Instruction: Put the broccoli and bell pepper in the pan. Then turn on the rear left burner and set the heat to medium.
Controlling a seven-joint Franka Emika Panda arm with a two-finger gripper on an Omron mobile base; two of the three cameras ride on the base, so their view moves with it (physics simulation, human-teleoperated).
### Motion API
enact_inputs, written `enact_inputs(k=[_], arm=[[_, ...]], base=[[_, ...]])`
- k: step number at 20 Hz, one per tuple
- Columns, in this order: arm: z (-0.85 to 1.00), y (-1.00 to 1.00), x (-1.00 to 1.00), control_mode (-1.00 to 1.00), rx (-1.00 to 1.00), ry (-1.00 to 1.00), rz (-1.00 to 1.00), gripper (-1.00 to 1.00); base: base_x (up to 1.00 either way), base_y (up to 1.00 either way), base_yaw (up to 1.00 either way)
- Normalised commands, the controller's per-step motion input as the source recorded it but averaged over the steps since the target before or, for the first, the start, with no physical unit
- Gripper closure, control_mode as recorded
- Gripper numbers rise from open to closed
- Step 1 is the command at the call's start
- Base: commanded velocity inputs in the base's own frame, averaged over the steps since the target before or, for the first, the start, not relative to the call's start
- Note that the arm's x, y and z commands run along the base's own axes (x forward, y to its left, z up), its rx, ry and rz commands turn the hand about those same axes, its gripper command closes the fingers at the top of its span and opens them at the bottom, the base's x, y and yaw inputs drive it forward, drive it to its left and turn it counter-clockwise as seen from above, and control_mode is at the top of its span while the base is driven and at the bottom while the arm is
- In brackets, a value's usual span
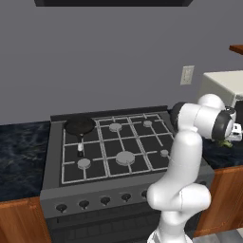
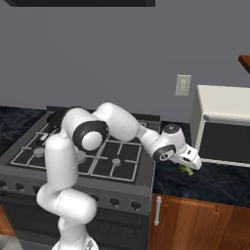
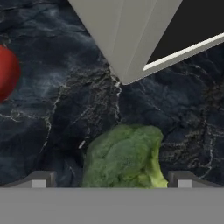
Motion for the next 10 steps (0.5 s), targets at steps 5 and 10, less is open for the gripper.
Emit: enact_inputs(k=[5,10], arm=[[-0.01,-0.24,0.11,-1.0,0.0,0.0,0.0,-1.0],[-0.1,-0.05,0.01,-1.0,0.0,0.01,0.0,-1.0]], base=[[0.0,0.0,0.0],[0.0,0.0,0.0]])
